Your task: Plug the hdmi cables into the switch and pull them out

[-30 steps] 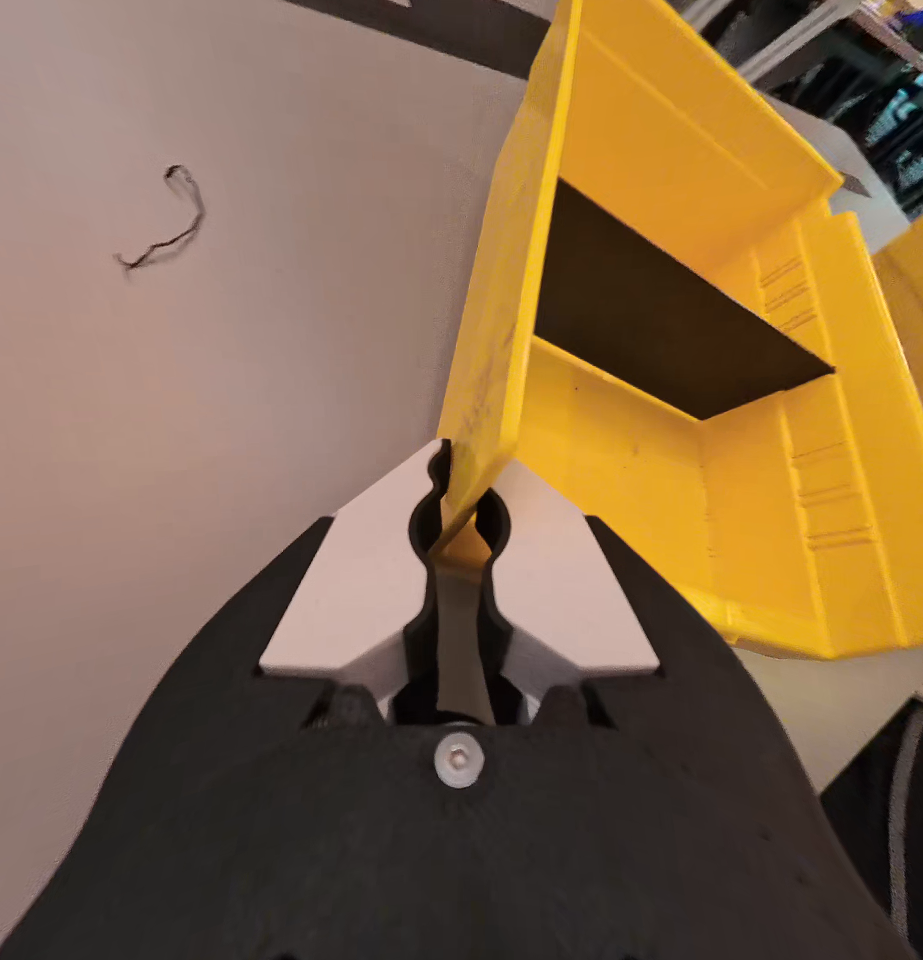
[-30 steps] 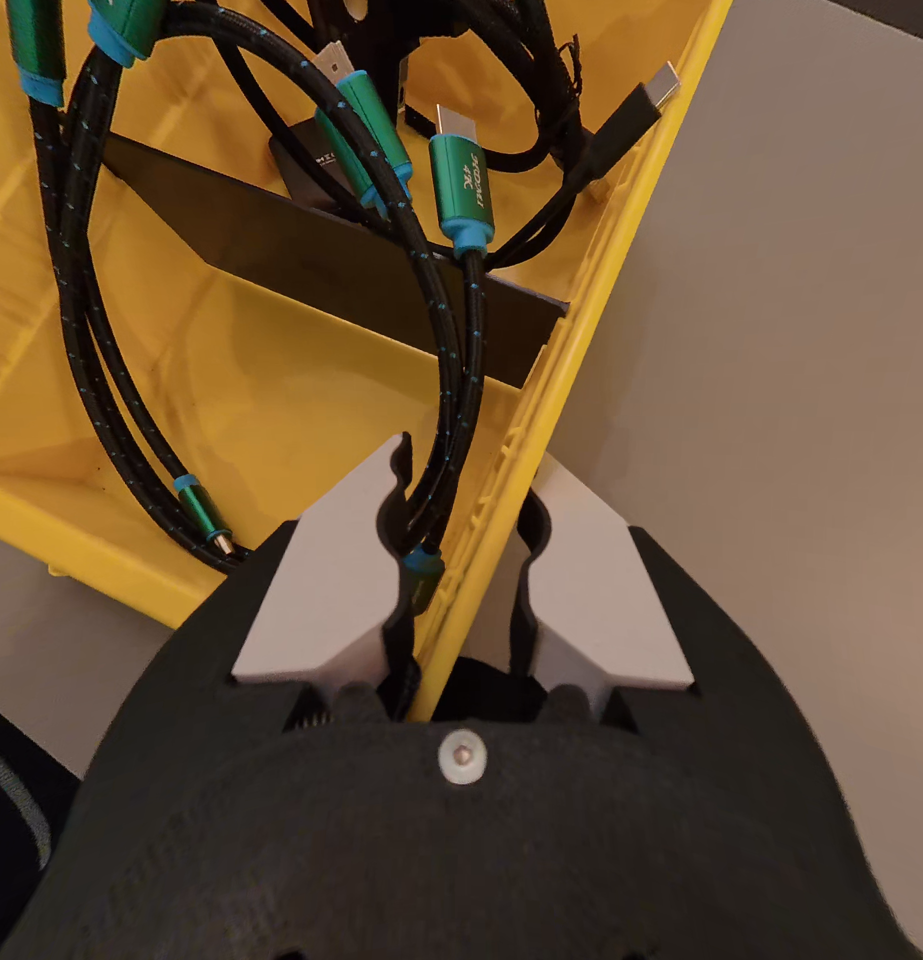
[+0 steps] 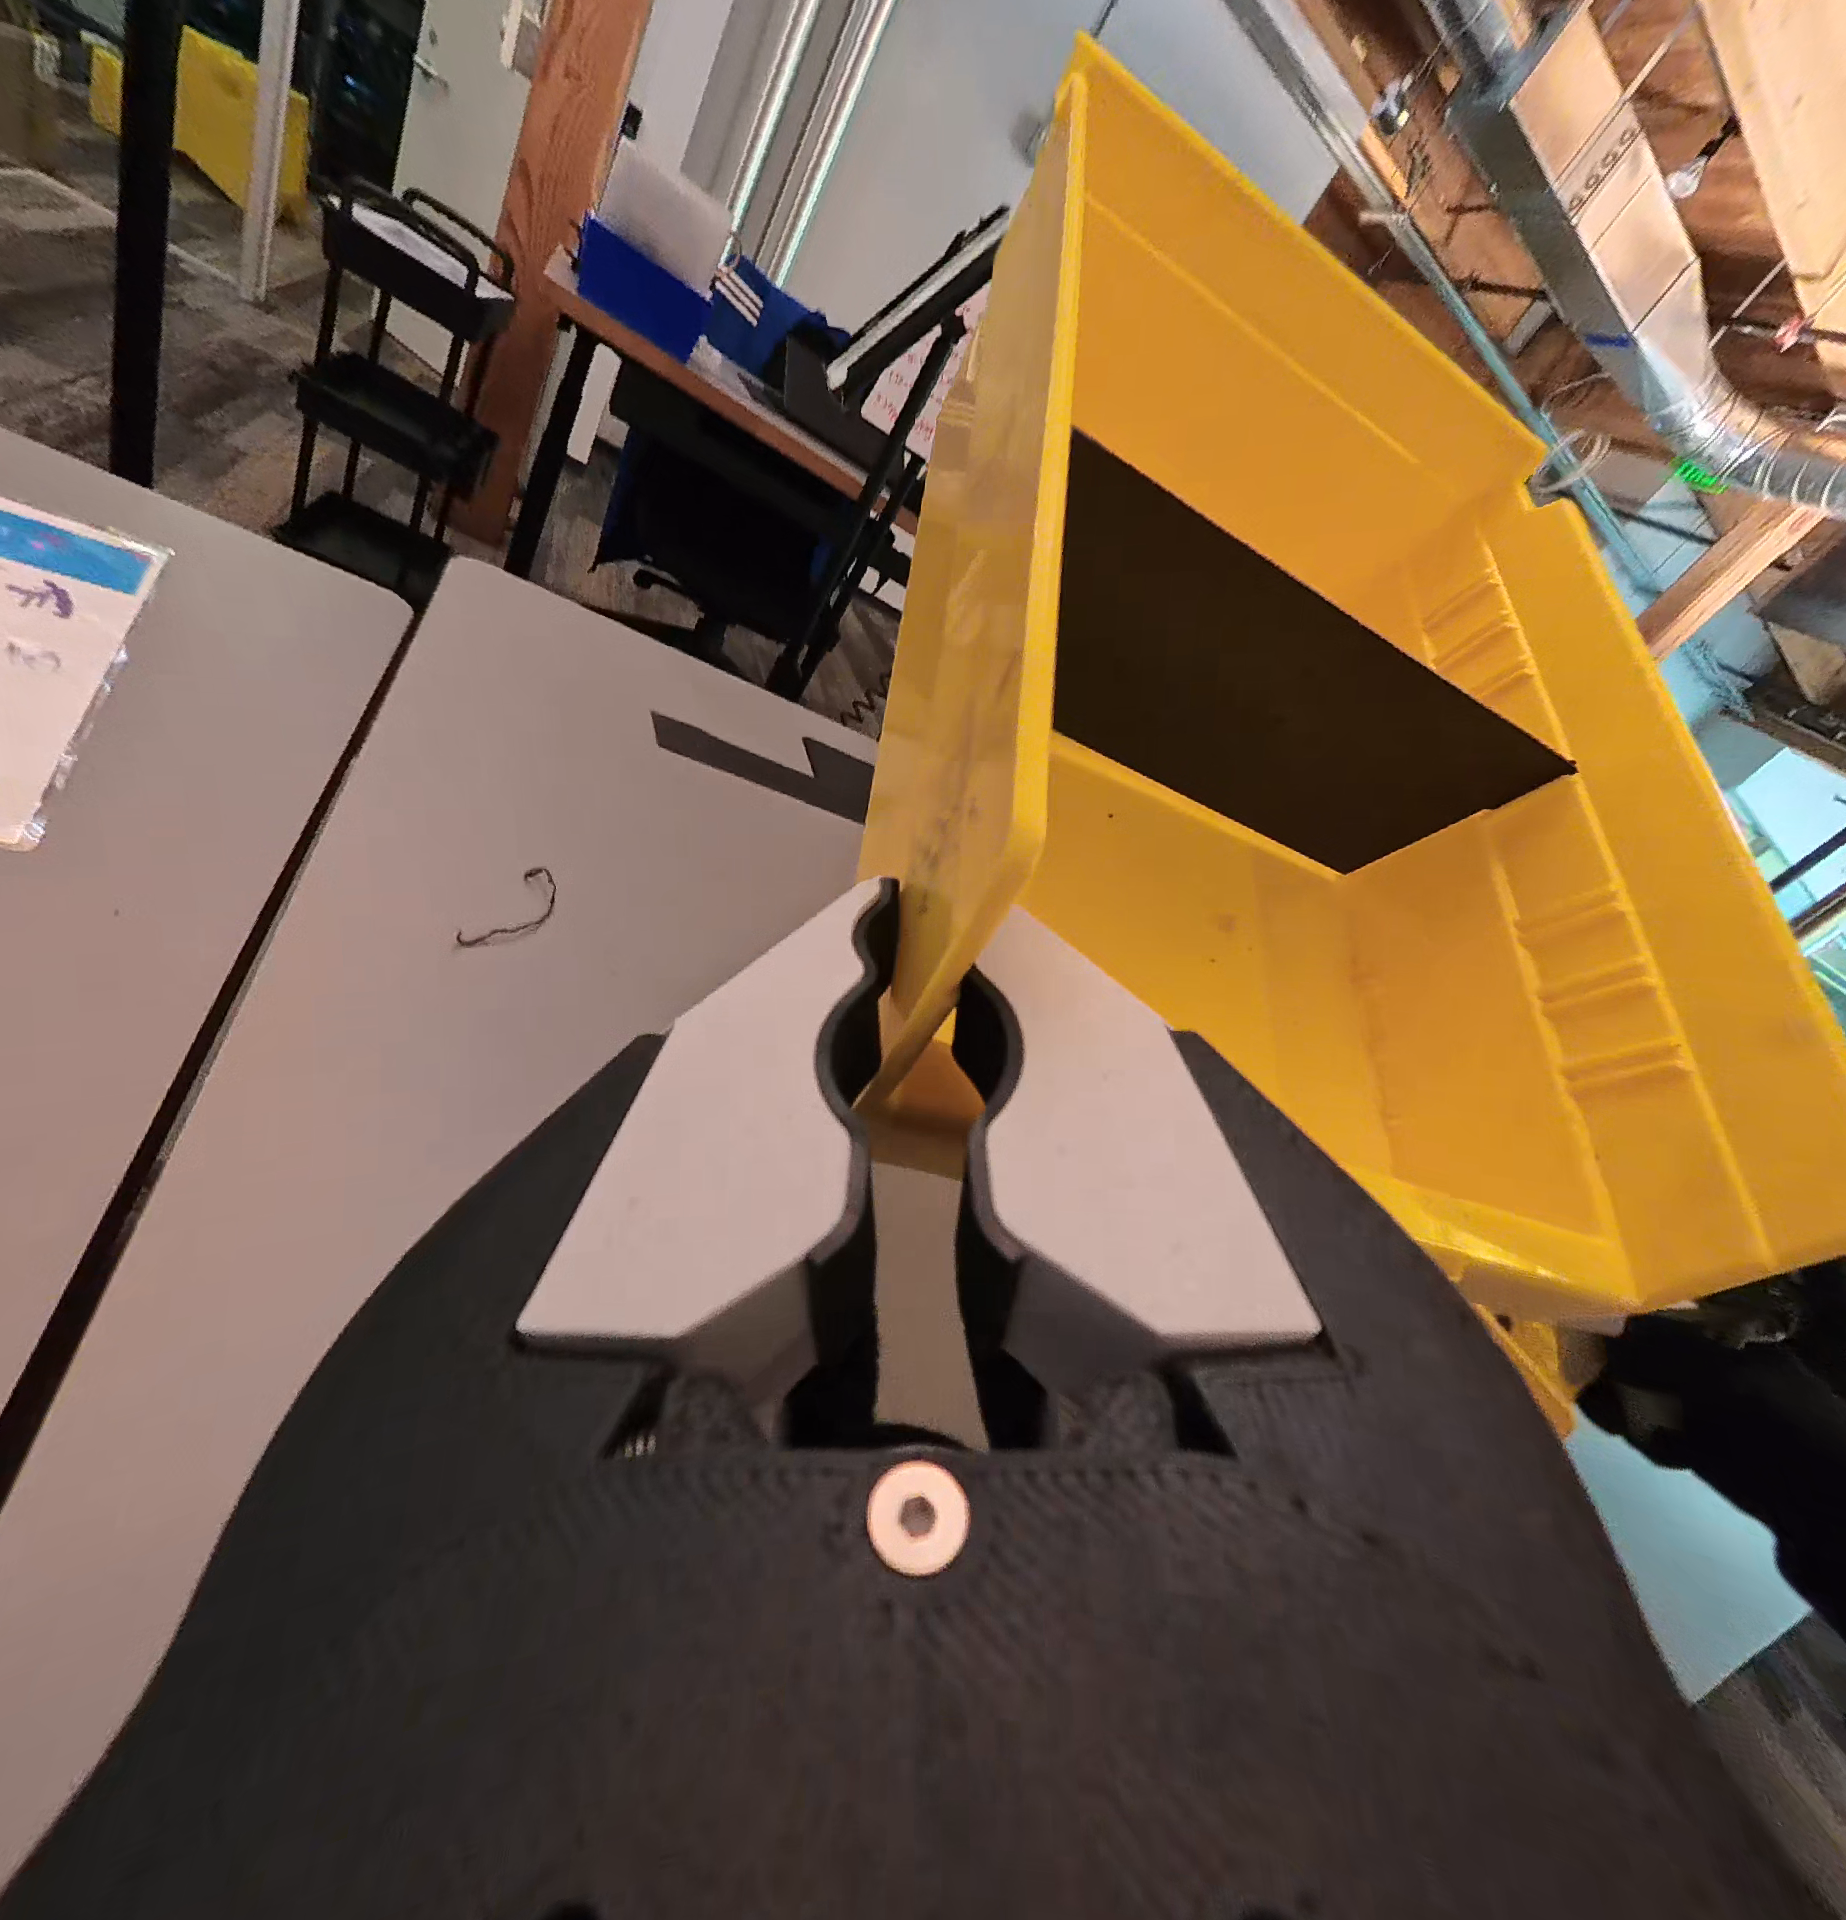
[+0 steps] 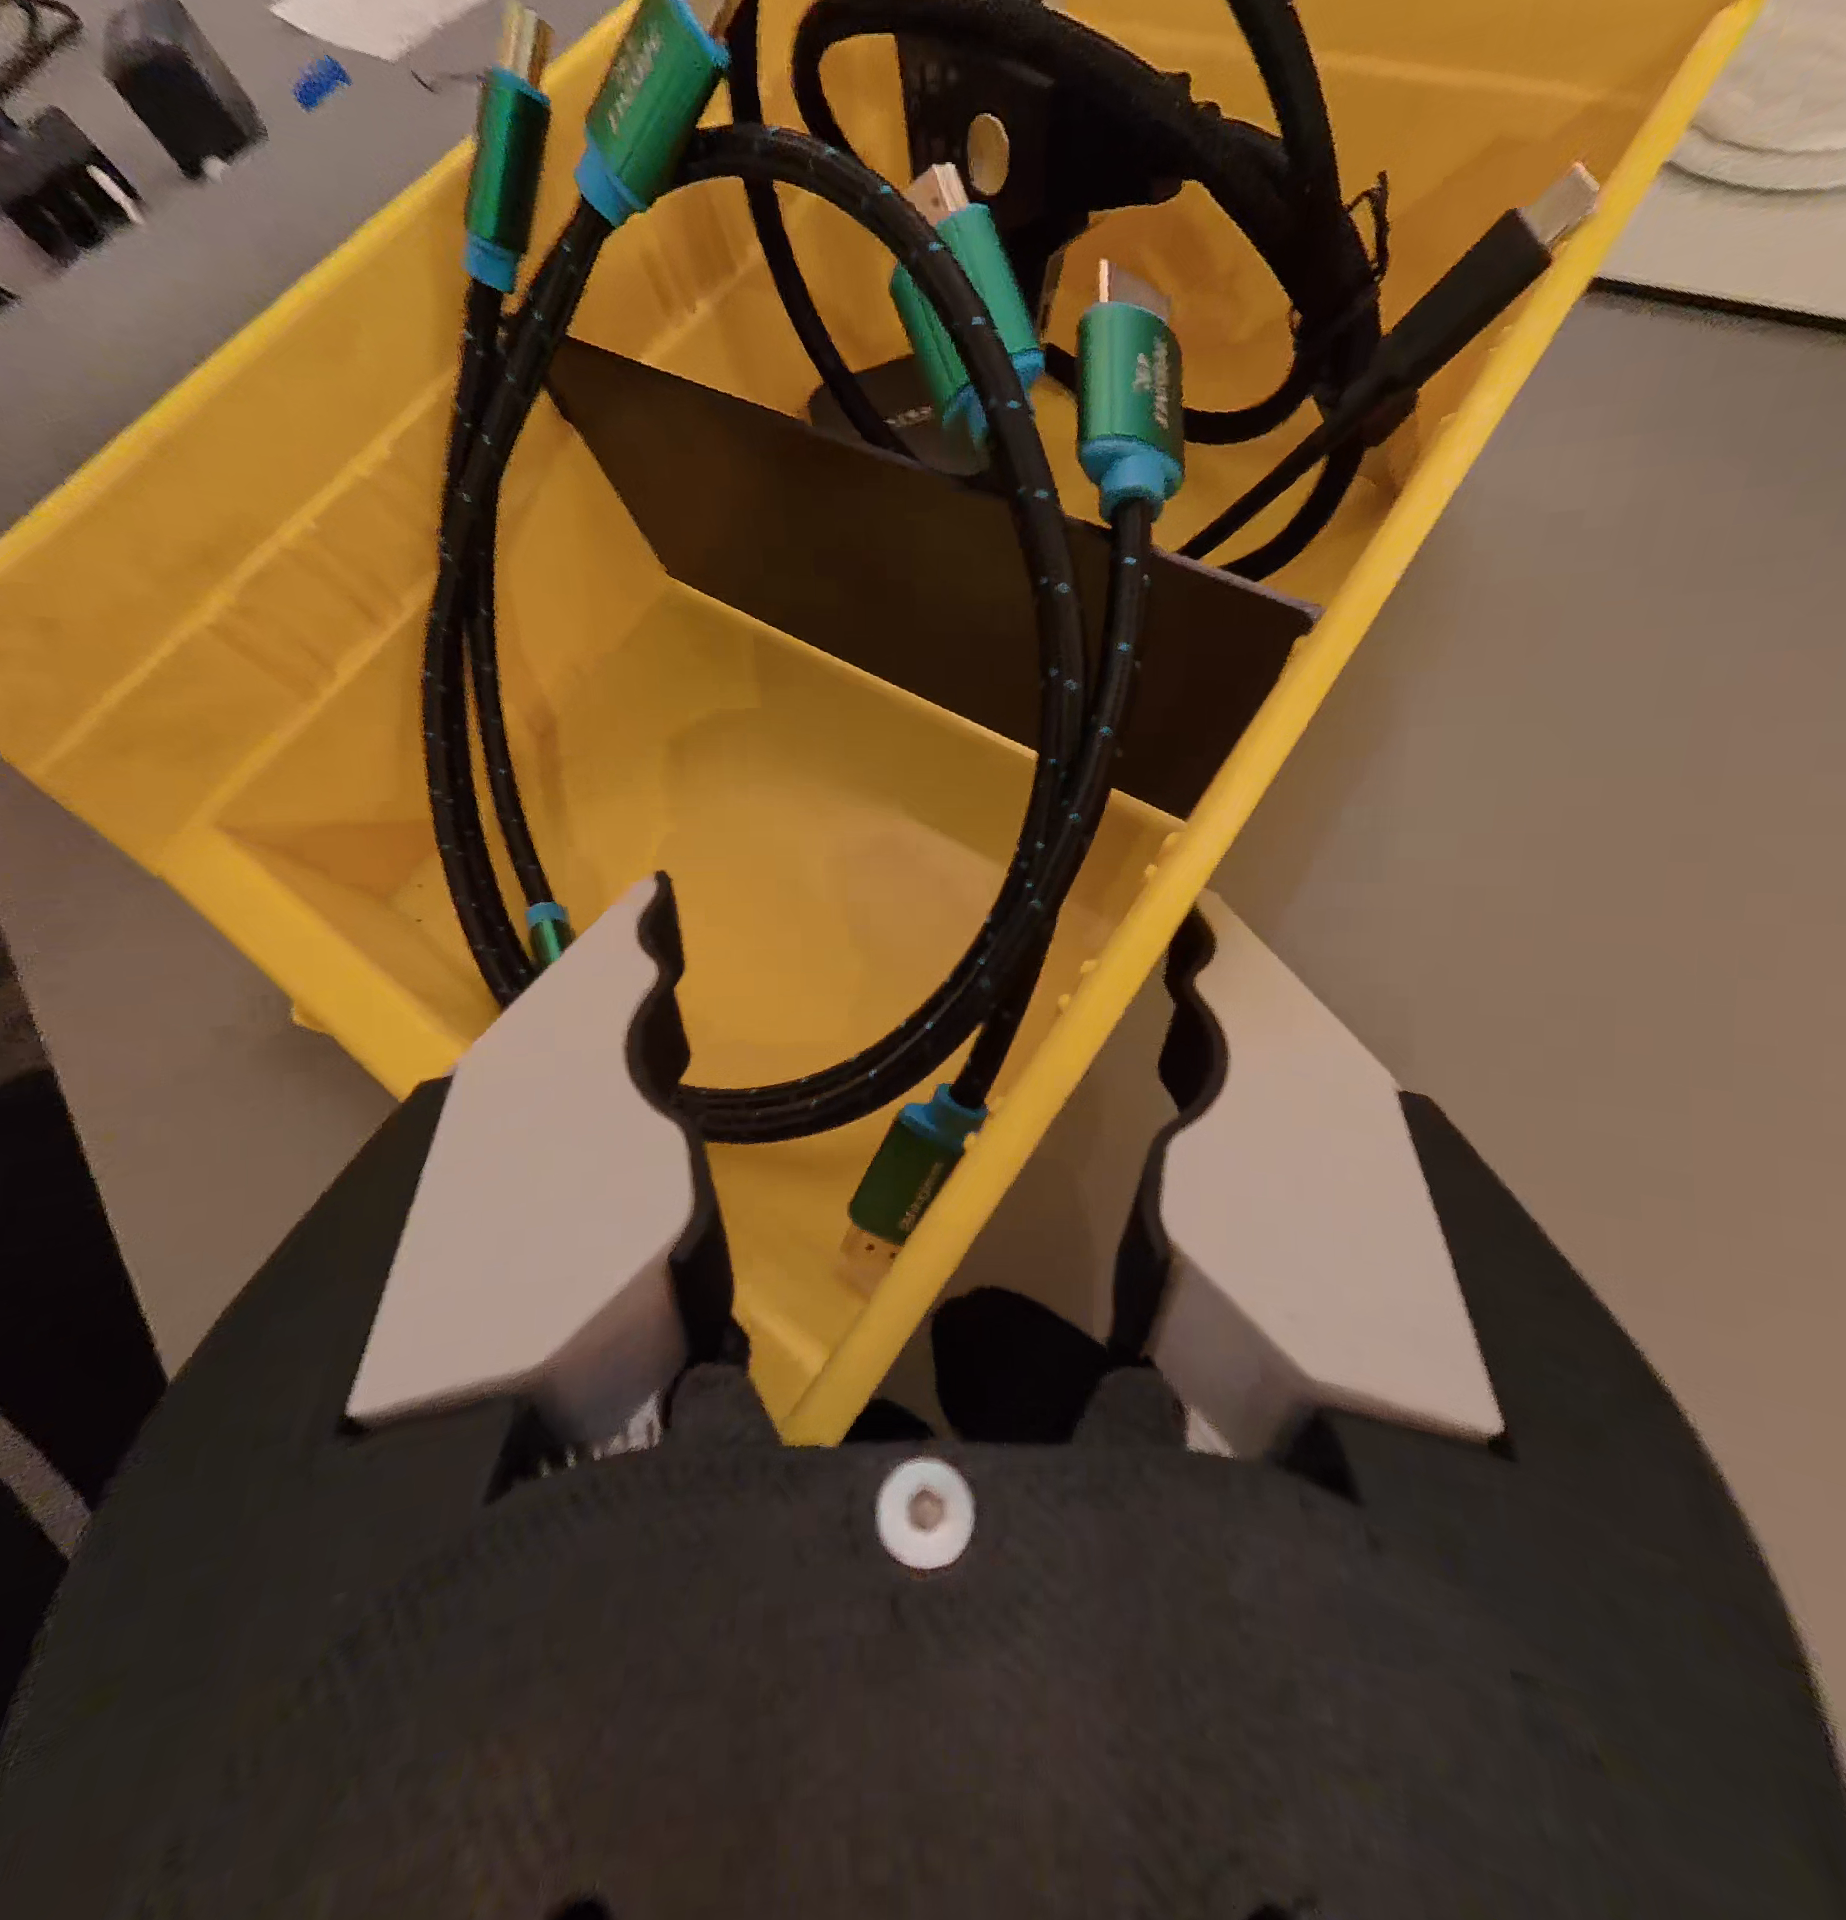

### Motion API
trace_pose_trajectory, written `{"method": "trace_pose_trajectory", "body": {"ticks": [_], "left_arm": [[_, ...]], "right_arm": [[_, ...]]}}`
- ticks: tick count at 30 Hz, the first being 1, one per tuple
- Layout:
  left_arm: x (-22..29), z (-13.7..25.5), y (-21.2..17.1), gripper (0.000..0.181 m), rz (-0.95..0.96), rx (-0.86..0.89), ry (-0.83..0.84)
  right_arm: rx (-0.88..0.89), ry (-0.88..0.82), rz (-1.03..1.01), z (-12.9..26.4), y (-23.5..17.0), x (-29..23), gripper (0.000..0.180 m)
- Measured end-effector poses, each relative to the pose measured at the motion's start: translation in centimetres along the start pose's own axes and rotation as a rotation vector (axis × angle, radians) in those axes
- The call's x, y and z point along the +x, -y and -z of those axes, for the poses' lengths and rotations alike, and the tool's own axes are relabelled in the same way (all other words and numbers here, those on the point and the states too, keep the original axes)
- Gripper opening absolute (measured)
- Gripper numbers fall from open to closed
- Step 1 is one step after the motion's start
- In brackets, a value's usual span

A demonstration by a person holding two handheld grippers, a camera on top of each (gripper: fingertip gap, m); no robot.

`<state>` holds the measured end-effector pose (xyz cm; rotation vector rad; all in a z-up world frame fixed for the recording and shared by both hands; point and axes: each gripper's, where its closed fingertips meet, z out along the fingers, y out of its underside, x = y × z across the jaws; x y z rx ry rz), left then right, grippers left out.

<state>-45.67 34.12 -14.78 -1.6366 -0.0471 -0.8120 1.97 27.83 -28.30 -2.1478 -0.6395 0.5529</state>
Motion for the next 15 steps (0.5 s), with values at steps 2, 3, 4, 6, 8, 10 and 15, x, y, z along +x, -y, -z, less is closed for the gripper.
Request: {"method": "trace_pose_trajectory", "body": {"ticks": [2,3,4,6,8,10,15], "left_arm": [[0.1,0.5,0.8,0.004,-0.001,0.020,-0.009],[0.2,0.8,1.2,0.004,-0.002,0.030,-0.014],[0.3,1.0,1.6,0.004,-0.004,0.041,-0.018],[0.4,1.4,2.3,0.005,-0.007,0.058,-0.022],[0.5,1.8,2.9,0.005,-0.012,0.073,-0.023],[0.7,2.2,3.4,0.005,-0.012,0.083,-0.027],[1.1,3.1,4.6,0.008,-0.015,0.110,-0.039]], "right_arm": [[0.032,0.039,-0.015,-1.7,0.9,-2.6,0.105],[0.046,0.059,-0.025,-2.4,1.3,-4.0,0.107],[0.058,0.080,-0.034,-3.2,1.8,-5.2,0.109],[0.069,0.118,-0.032,-4.7,2.5,-7.7,0.112],[0.073,0.141,-0.024,-6.2,3.2,-9.8,0.116],[0.075,0.153,-0.015,-7.7,4.0,-11.5,0.119],[0.102,0.188,-0.036,-10.8,5.7,-14.7,0.121]]}}
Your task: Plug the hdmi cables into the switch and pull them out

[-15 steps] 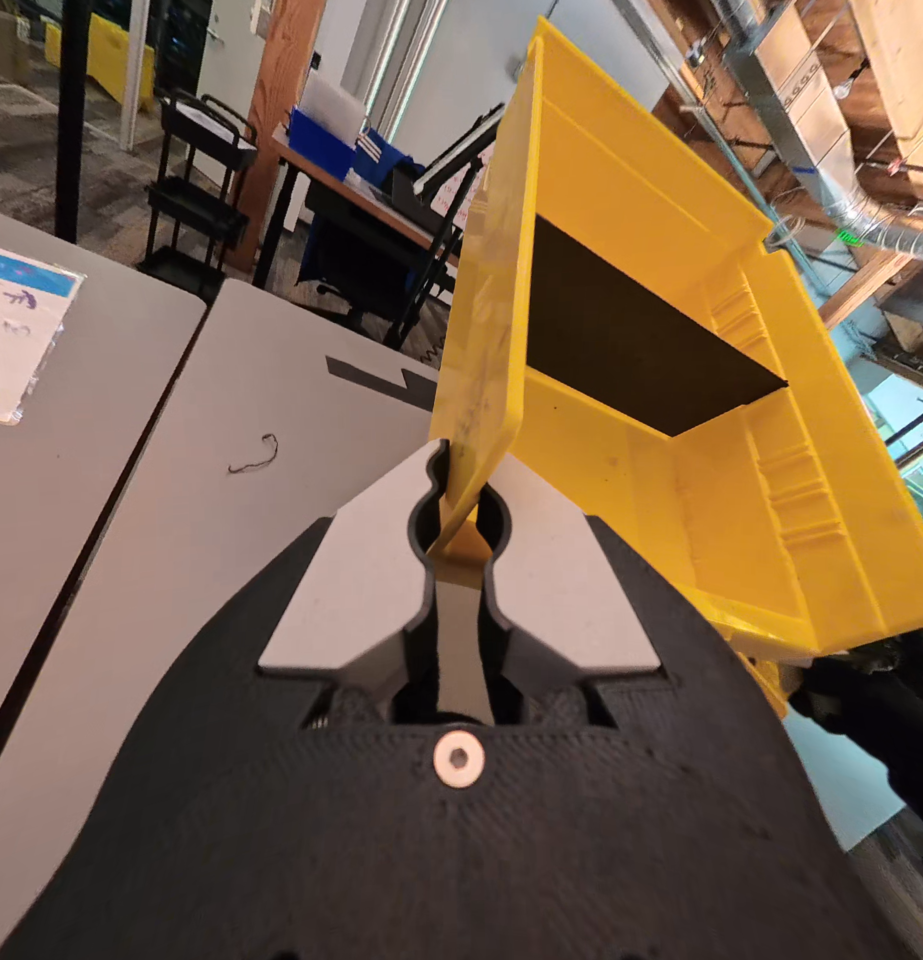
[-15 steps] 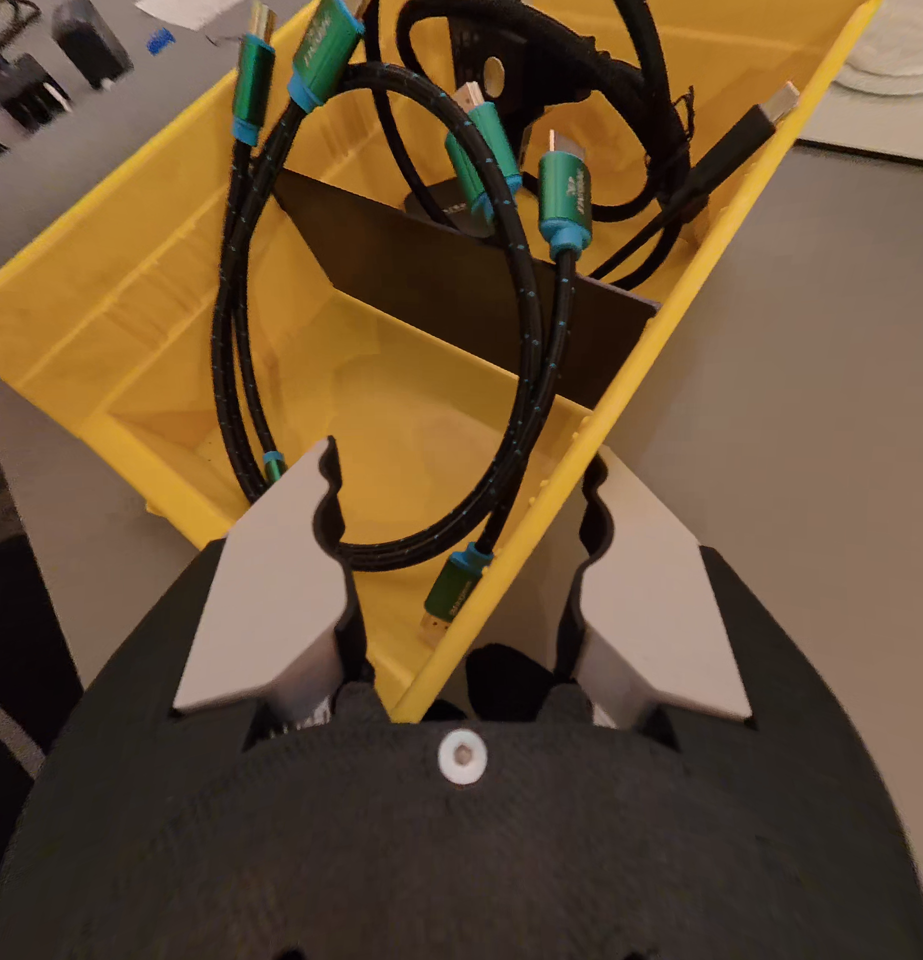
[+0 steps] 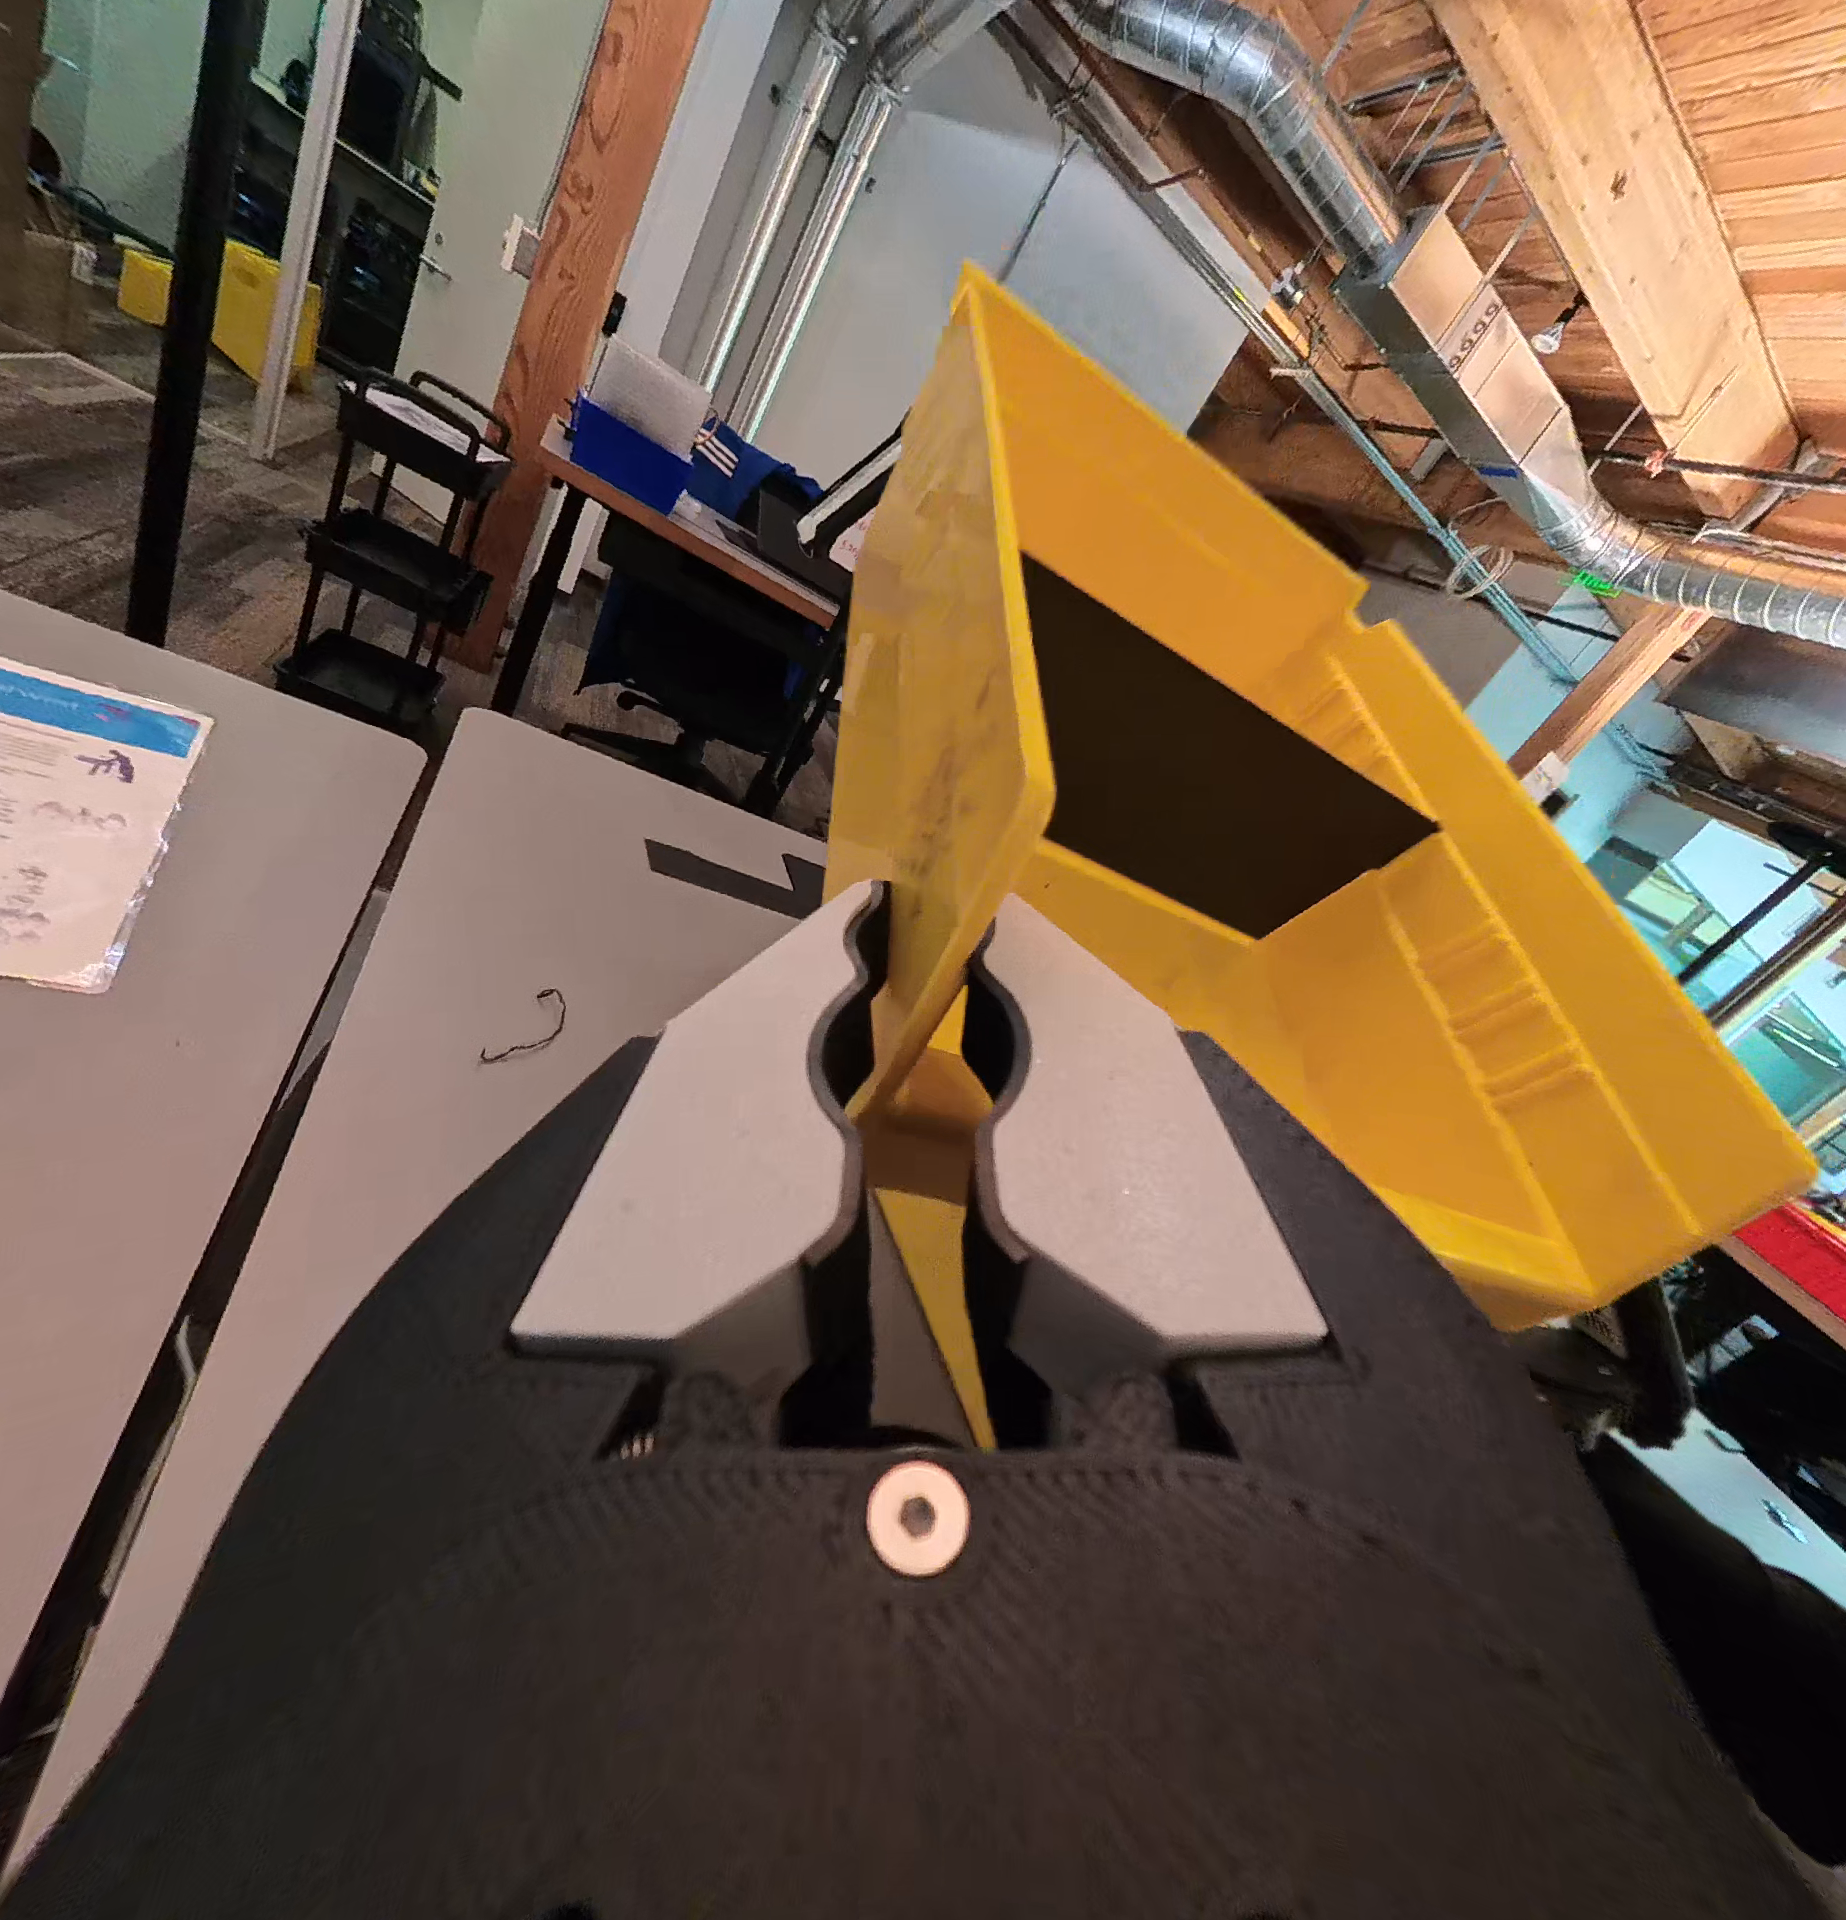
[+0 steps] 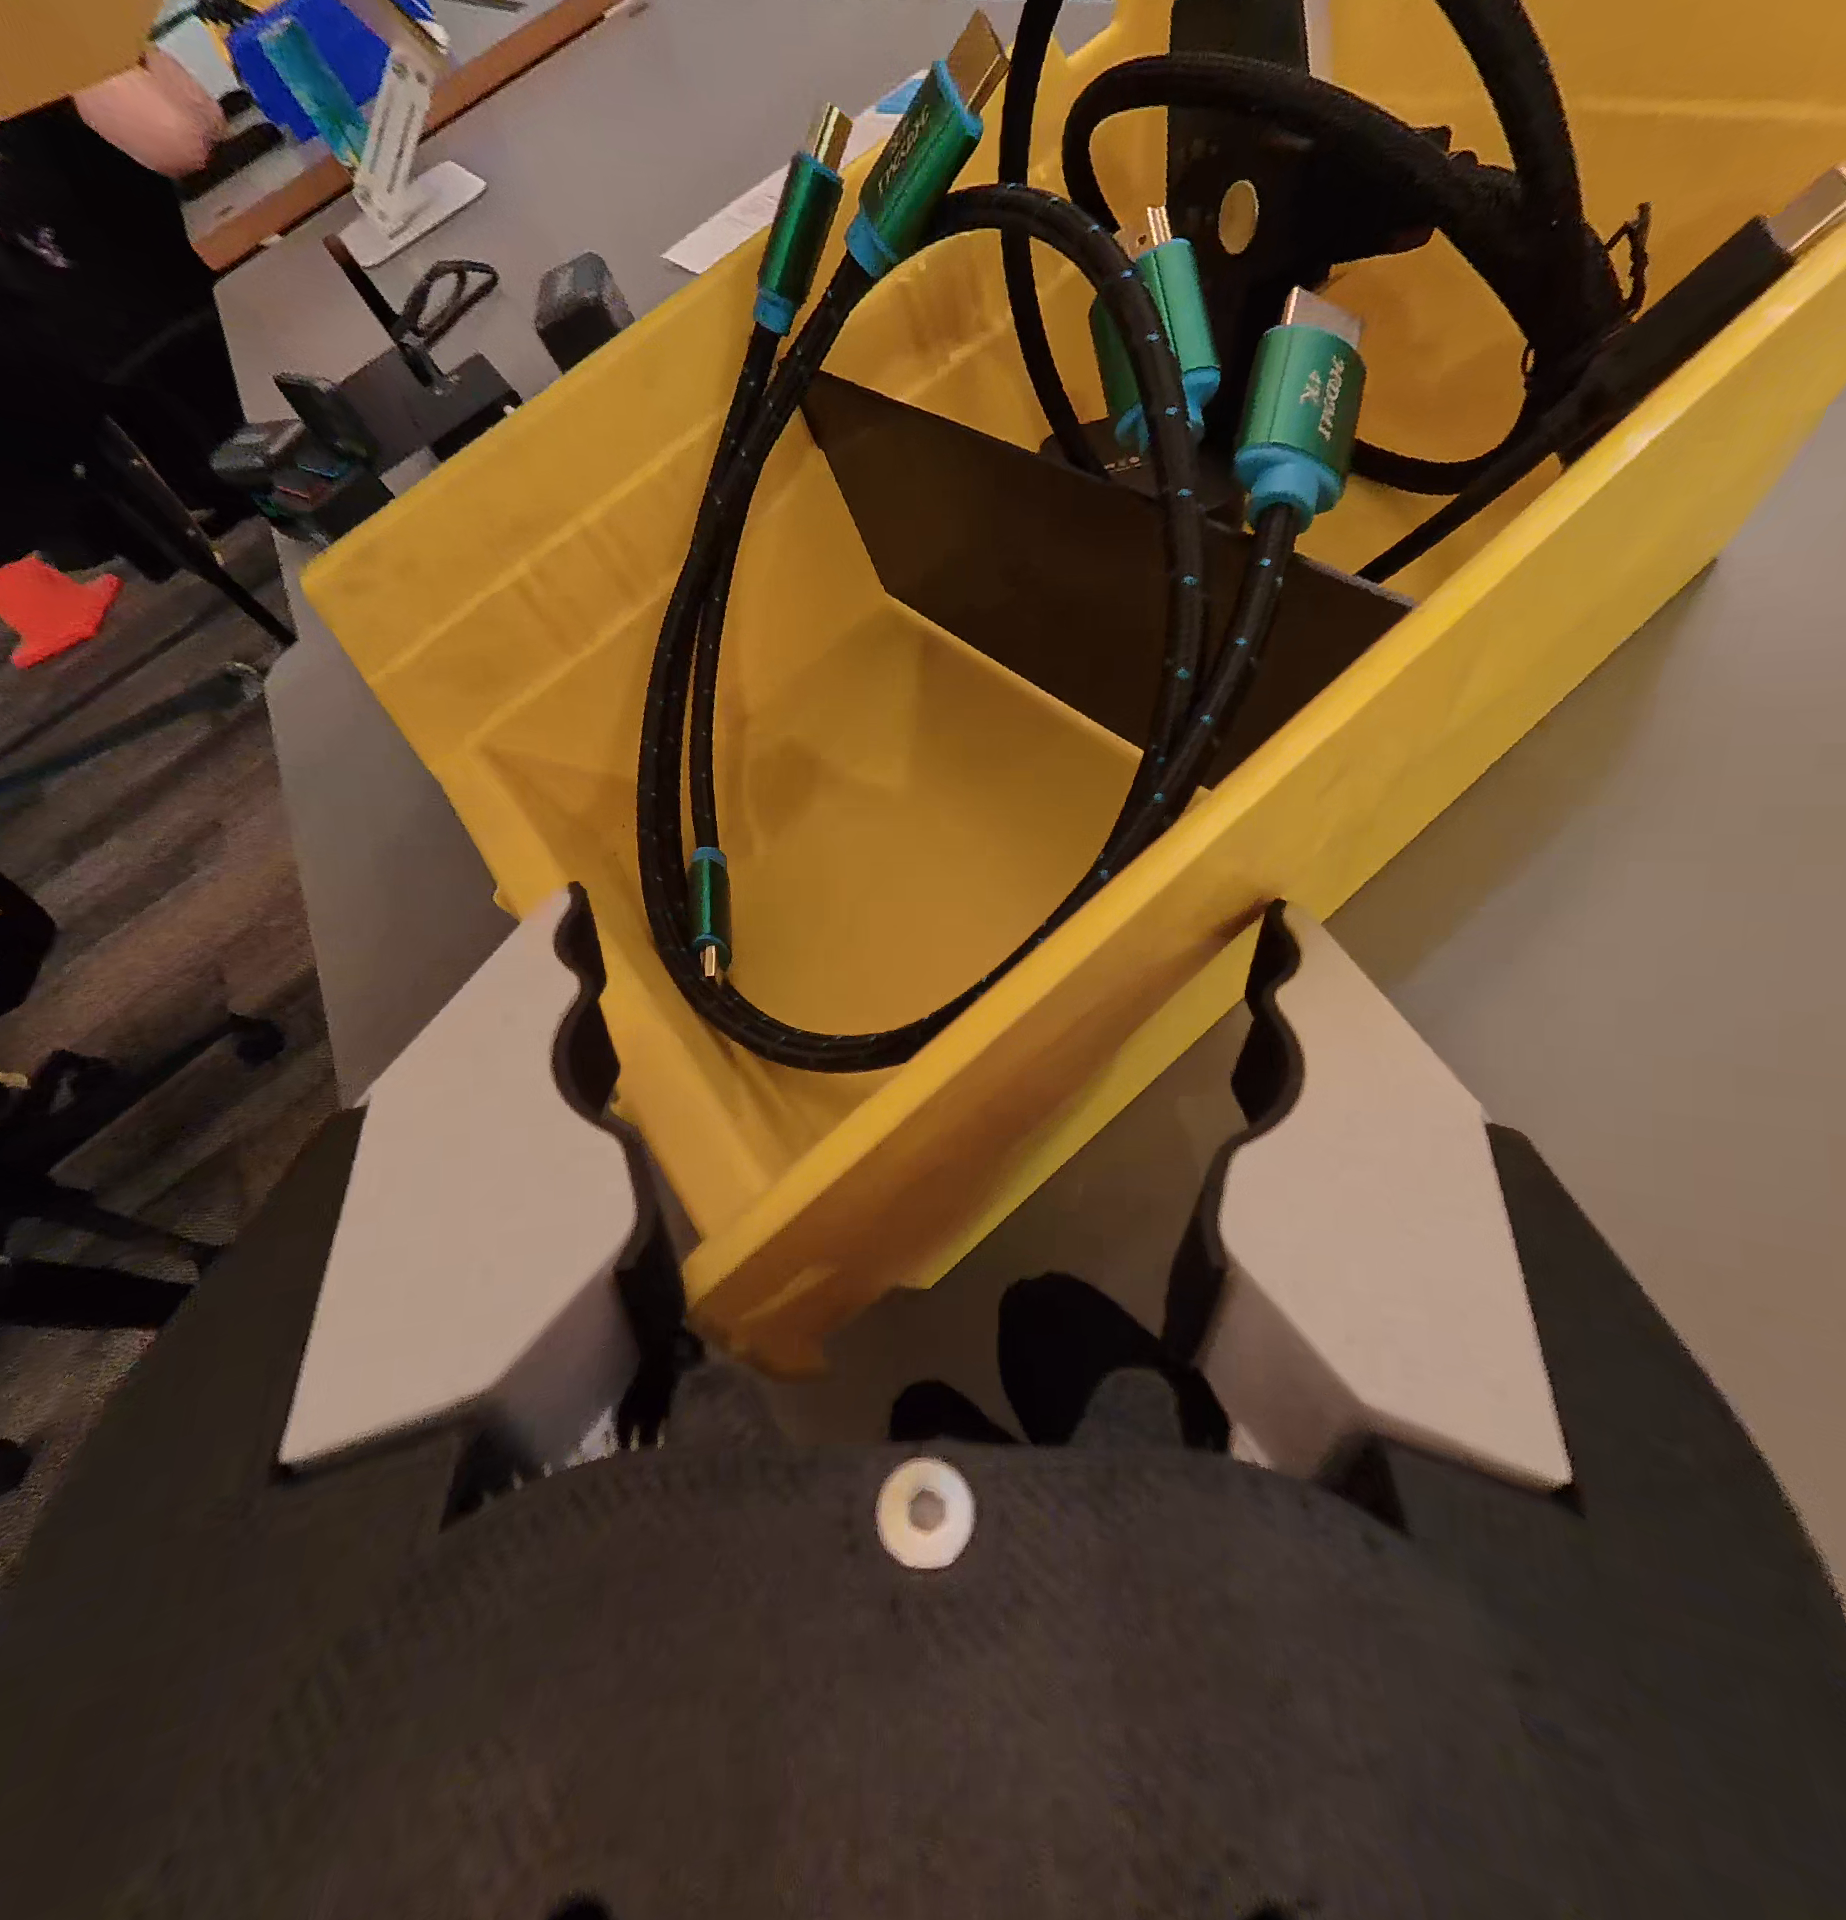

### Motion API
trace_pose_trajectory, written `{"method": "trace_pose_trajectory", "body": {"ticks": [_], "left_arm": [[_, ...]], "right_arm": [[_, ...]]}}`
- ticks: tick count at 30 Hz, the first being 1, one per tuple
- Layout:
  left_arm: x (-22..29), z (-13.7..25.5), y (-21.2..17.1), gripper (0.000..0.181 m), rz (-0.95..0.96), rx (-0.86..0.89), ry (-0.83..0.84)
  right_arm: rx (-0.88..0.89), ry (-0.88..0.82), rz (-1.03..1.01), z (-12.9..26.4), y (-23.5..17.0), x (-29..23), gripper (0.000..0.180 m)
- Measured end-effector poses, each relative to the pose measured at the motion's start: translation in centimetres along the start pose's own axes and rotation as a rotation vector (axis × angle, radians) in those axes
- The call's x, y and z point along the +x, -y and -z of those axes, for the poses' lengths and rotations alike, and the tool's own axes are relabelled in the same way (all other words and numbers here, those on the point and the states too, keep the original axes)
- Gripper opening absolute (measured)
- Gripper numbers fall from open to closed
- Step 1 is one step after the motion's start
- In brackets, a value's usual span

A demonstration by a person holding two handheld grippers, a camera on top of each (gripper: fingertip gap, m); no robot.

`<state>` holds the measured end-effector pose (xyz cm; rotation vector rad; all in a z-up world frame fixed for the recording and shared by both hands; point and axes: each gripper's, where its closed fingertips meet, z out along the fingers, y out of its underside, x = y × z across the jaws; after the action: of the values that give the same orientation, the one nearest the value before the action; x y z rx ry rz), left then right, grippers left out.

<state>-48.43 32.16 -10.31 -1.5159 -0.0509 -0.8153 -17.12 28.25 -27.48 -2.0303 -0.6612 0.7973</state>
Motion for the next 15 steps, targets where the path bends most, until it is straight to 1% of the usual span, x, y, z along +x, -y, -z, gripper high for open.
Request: {"method": "trace_pose_trajectory", "body": {"ticks": [3,5,9,10,12,15], "left_arm": [[0.0,0.1,0.1,0.008,-0.033,-0.016,0.030],[0.0,0.0,-0.1,0.008,-0.029,-0.024,0.041],[0.4,-0.2,0.0,0.008,-0.007,-0.005,0.022],[0.7,-0.3,0.0,0.008,0.000,-0.002,0.012],[1.4,-0.5,0.0,0.008,0.003,0.003,-0.010],[3.1,-1.4,-0.2,0.008,-0.014,-0.015,-0.042]], "right_arm": [[-0.012,0.049,0.006,-2.0,0.0,-2.4,0.129],[-0.027,0.095,0.034,-3.1,-0.1,-4.1,0.129],[-0.088,0.274,0.030,-4.5,-0.7,-8.2,0.134],[-0.094,0.306,0.035,-4.5,-0.7,-8.8,0.133],[-0.059,0.305,0.046,-3.9,0.0,-8.9,0.133],[0.009,0.284,0.035,-1.8,1.7,-7.9,0.133]]}}
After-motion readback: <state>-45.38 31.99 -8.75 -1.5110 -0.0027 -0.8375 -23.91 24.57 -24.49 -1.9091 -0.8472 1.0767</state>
